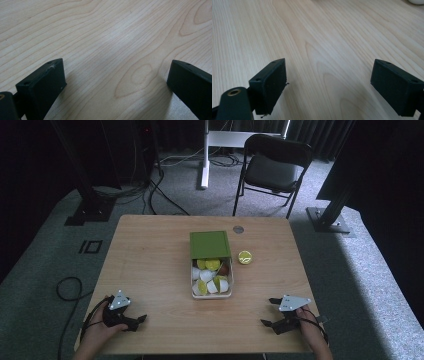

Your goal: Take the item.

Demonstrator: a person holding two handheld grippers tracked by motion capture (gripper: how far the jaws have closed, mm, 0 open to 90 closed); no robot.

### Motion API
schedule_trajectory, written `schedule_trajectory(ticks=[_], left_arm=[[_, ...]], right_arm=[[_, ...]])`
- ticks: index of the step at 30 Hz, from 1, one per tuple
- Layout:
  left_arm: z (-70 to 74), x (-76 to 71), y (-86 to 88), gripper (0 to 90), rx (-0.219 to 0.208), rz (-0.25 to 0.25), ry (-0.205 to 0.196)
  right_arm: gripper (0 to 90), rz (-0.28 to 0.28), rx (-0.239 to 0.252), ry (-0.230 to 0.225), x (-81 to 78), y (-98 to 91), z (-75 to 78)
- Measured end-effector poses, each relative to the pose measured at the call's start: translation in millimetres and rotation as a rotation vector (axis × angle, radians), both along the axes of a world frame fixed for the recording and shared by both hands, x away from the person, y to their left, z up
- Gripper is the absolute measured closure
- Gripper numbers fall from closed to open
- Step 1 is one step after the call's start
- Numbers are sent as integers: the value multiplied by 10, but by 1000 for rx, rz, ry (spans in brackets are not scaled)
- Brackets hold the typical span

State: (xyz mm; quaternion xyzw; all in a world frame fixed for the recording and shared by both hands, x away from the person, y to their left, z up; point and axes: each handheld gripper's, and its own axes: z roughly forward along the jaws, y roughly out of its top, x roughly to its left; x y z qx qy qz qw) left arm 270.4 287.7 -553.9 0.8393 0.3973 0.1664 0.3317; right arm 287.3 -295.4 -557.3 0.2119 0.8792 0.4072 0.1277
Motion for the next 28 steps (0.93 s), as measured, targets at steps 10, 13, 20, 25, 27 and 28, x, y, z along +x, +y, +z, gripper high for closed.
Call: schedule_trajectory(ticks=[10, 13, 20, 25, 27, 28], left_arm=[[0, 0, 0, 28, 0, 0, 0], [-1, -1, 0, 28, 0, 0, 0], [-1, -1, 0, 28, 0, 0, 0], [-1, 0, 0, 28, 0, 0, 0], [0, 0, 0, 28, 0, -1, 0], [0, 0, 0, 28, 0, -1, 0]], right_arm=[[120, 11, -38, 72, -71, -49, -23], [120, 3, -39, 71, -76, -54, -24], [120, 3, -38, 70, -78, -53, -24], [119, 3, -38, 72, -76, -53, -24], [119, 2, -38, 72, -76, -53, -24], [119, 2, -38, 72, -76, -53, -24]])
